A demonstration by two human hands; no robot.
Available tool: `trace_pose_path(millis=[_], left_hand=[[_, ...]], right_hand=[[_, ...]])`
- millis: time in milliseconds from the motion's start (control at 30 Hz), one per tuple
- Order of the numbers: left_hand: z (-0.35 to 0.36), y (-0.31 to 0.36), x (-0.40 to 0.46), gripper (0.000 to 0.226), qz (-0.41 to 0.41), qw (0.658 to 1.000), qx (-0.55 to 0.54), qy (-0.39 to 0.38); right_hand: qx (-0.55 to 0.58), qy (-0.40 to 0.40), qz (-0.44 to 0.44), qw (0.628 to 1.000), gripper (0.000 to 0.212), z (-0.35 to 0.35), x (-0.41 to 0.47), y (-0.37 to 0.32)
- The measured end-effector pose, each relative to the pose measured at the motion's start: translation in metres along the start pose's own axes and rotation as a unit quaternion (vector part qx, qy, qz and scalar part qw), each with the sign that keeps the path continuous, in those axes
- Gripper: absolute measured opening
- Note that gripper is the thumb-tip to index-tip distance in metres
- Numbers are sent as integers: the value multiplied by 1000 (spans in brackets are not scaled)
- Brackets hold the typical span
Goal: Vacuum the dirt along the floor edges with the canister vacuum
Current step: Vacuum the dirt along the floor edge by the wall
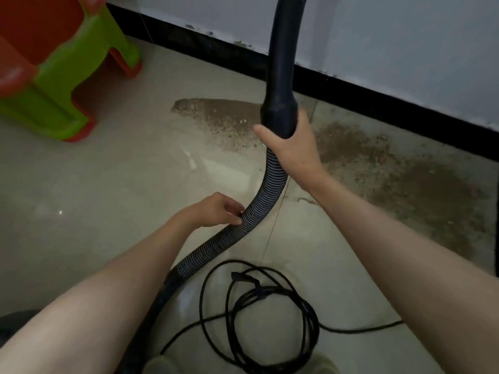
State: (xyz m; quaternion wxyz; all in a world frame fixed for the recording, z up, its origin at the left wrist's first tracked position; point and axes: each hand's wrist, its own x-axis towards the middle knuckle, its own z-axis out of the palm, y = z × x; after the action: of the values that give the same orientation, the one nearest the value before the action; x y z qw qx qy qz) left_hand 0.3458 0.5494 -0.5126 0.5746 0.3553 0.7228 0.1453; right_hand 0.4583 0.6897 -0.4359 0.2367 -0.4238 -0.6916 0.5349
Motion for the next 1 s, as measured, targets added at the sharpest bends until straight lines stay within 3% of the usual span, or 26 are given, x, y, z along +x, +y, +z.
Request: trace_pose_path(millis=[100, 167, 233, 367, 500, 633, 700, 800, 1000], left_hand=[[-22, -2, 21, 31, 24, 986, -106, 127], [-40, -1, 31, 28, 61, 948, -202, 239], [-55, 3, 37, 32, 96, 902, -293, 302], [-72, 10, 43, 57, 165, 840, -438, 275], [-79, 18, 43, 65, 180, 809, -514, 220], [-82, 8, 45, 48, 83, 732, -559, 382], [-88, -11, 44, 43, 52, 707, -563, 425], [-96, -39, 42, 44, 17, 689, -590, 422], [-107, -73, 35, 54, -37, 680, -609, 408]], right_hand=[[-37, -21, -34, 999, 53, 14, 10, 24], [-50, -42, -45, 997, 55, 25, 14, 38], [-67, -62, -48, 995, 56, 36, 17, 53], [-119, -94, -46, 987, 54, 49, 19, 77], [-185, -151, -51, 970, 57, 63, 11, 78], [-232, -217, -79, 945, 51, 81, -3, 71], [-211, -254, -69, 941, 47, 89, -5, 68], [-214, -288, -52, 932, 50, 105, -5, 67], [-354, -281, -109, 885, 59, 131, -7, 72]])
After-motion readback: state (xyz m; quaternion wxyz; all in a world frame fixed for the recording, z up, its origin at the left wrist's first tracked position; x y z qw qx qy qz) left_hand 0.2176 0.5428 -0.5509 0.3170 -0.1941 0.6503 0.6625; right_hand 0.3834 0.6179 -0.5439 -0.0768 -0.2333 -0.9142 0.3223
